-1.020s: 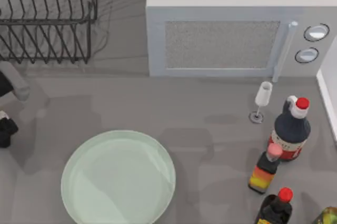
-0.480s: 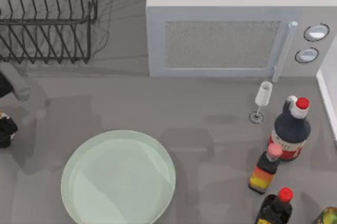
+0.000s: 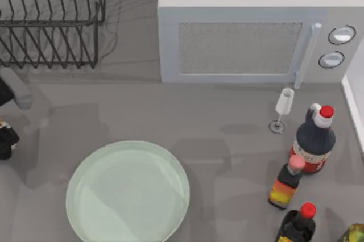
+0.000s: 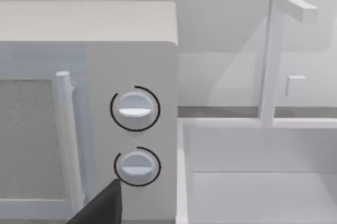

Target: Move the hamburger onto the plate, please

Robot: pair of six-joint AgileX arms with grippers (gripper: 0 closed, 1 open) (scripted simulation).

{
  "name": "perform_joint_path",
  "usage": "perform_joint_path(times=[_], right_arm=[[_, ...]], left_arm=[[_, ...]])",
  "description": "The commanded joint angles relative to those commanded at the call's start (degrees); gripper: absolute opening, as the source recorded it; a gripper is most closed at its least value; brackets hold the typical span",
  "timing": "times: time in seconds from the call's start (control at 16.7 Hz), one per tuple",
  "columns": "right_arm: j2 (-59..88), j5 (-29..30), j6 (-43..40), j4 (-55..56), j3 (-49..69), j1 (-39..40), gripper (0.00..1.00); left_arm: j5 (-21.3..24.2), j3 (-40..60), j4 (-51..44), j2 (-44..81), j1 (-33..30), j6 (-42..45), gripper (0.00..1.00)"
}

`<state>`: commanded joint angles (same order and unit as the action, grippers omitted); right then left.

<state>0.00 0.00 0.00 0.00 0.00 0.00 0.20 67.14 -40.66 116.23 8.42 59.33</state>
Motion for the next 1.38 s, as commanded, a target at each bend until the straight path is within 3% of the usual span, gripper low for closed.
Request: perform_joint_path(times=[0.72, 1.14, 1.38], right_arm=[[0.00, 0.00, 0.00, 0.00, 0.00, 0.00, 1.00], [0.00, 0.00, 0.00, 0.00, 0.00, 0.00, 1.00], [0.00, 0.00, 0.00, 0.00, 0.00, 0.00, 1.00]], left_arm=[[1.25, 14.48, -24.54, -10.54, -0.23, -1.14, 0.00], [1.15, 14.78, -24.95, -10.86, -0.31, -0.60, 0.00], [0.17, 15.31, -24.29, -13.13, -2.95, 7.39, 0.00]])
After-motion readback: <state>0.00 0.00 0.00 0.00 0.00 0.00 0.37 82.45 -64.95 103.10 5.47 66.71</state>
